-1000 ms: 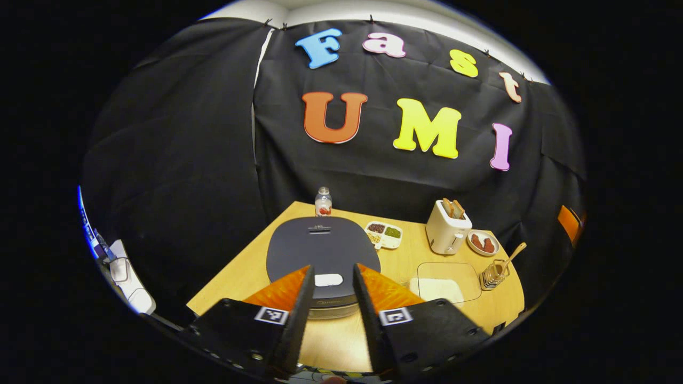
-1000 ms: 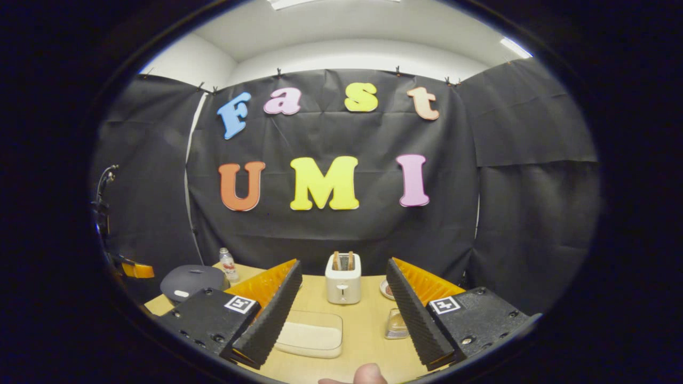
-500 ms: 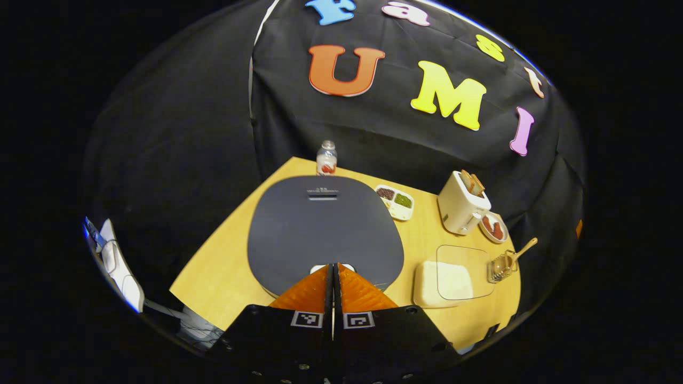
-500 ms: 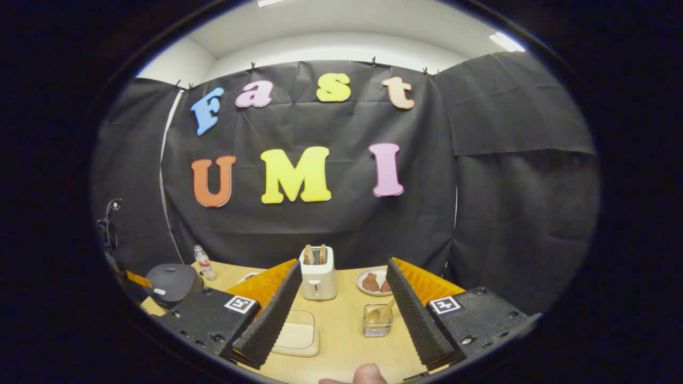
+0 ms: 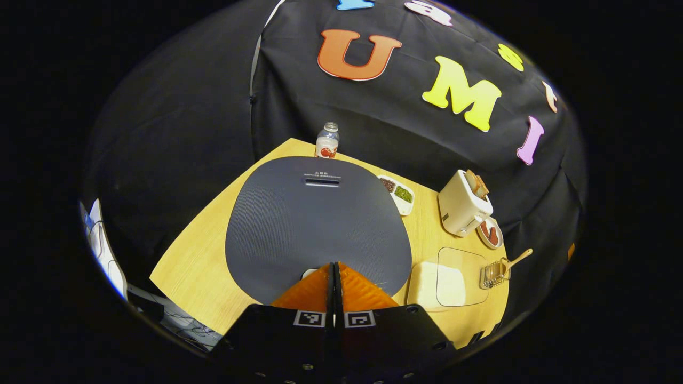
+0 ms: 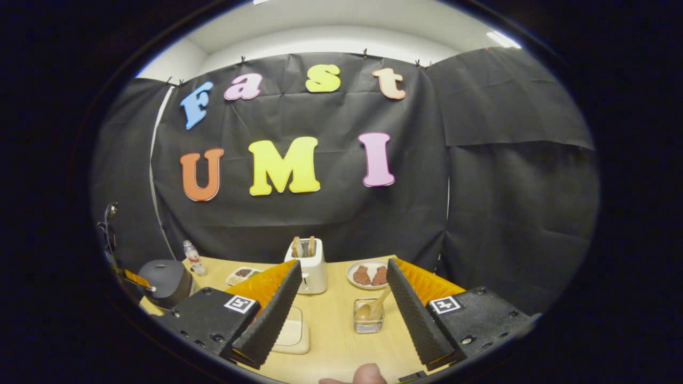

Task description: Close the left gripper, press the button to open the rice cooker; take a wooden spoon from the chopstick holder with the right hand, scoop a spoonful of rice and pour it into the rice cooker, then put the wooden spoon back into the chopstick holder.

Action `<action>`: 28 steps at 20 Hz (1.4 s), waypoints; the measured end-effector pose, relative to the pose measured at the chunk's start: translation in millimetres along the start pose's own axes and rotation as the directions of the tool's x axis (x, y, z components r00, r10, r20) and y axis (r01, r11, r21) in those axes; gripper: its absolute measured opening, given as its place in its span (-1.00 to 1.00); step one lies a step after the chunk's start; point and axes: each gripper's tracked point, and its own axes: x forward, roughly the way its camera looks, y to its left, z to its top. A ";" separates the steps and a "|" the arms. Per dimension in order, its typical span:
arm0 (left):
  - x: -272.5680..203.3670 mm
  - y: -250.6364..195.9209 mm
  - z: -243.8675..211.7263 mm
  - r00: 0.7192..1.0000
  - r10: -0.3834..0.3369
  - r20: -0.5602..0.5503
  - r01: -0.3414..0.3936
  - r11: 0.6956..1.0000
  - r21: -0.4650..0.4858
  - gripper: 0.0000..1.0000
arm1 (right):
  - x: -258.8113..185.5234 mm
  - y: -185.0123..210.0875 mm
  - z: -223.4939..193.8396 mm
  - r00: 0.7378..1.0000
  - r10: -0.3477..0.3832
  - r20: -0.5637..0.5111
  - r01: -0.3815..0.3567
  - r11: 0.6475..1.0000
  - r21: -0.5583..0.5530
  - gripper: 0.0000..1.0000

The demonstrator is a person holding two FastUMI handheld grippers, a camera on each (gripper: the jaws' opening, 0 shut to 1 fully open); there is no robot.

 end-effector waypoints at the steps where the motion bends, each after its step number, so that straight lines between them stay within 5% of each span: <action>1: 0.8 -0.5 -4.9 1.000 0.003 -0.022 -0.003 1.000 -0.018 -1.00 | -0.1 0.2 -0.6 1.000 0.002 0.002 -0.002 1.000 0.001 1.00; 9: -0.7 2.3 -8.5 0.998 -0.043 -0.054 0.040 0.997 -0.059 -1.00 | 0.6 -3.8 -2.6 1.000 0.002 -0.001 -0.002 1.000 0.010 1.00; 14: -29.2 -7.2 40.6 0.990 -0.042 0.134 0.050 0.997 -0.056 -1.00 | -2.8 -15.5 12.1 0.999 -0.017 0.035 0.017 1.000 -0.004 1.00; 18: -63.3 -16.5 94.4 0.952 -0.034 0.304 0.026 0.999 0.029 -1.00 | -8.0 -17.9 17.0 0.999 -0.023 0.047 0.023 1.000 -0.010 1.00; 25: -108.2 -35.0 162.6 0.838 -0.057 0.542 0.002 0.995 0.101 -0.85 | -8.5 -23.0 22.8 0.998 -0.016 0.055 0.017 1.000 -0.016 1.00; 28: -130.5 -44.4 168.5 0.802 -0.072 0.593 -0.002 0.992 0.124 0.54 | -8.3 -22.8 16.5 0.999 0.010 0.031 -0.010 1.000 -0.002 1.00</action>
